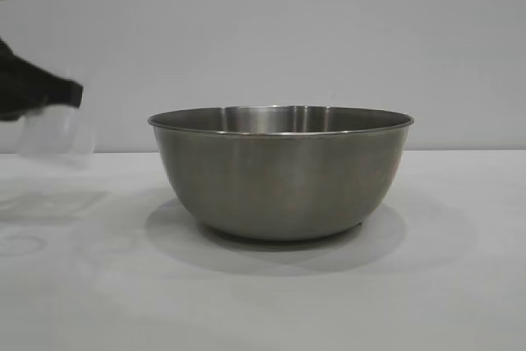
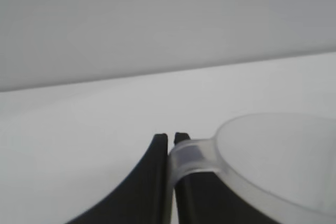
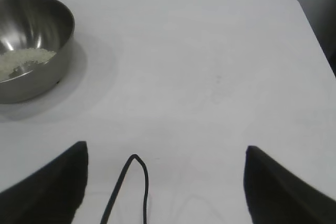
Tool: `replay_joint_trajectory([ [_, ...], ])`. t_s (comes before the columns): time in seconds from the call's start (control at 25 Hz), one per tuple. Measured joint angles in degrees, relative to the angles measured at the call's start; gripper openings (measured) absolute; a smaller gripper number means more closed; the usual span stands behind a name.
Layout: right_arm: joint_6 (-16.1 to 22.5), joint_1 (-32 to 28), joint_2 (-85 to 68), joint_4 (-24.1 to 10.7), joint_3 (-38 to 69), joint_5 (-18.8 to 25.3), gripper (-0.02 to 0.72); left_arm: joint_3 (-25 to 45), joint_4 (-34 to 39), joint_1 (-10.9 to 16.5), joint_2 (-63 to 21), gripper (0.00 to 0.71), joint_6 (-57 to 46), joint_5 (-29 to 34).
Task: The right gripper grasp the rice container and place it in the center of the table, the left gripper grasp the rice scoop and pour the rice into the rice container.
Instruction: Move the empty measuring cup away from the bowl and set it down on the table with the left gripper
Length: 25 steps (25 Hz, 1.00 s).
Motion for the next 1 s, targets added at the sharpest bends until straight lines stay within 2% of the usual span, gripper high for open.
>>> replay_joint_trajectory([
  [0.52,0.00,0.00,0.00,0.00,0.00,0.00,0.522,0.00,0.38,0.00,6.23,0.000,-1.94,0.00],
  [0.76,0.00,0.00,0.00,0.00,0.00,0.00,0.522,0.12,0.52,0.00,6.23,0.270,-2.43,0.00],
  [0.84,0.00,0.00,0.00,0.00,0.00,0.00,0.522,1.17,0.52,0.00,6.23,0.337,-2.65,-0.12],
  [1.0,0.00,0.00,0.00,0.00,0.00,0.00,0.522,4.09,0.66,0.00,5.29,0.327,-2.77,-0.12],
])
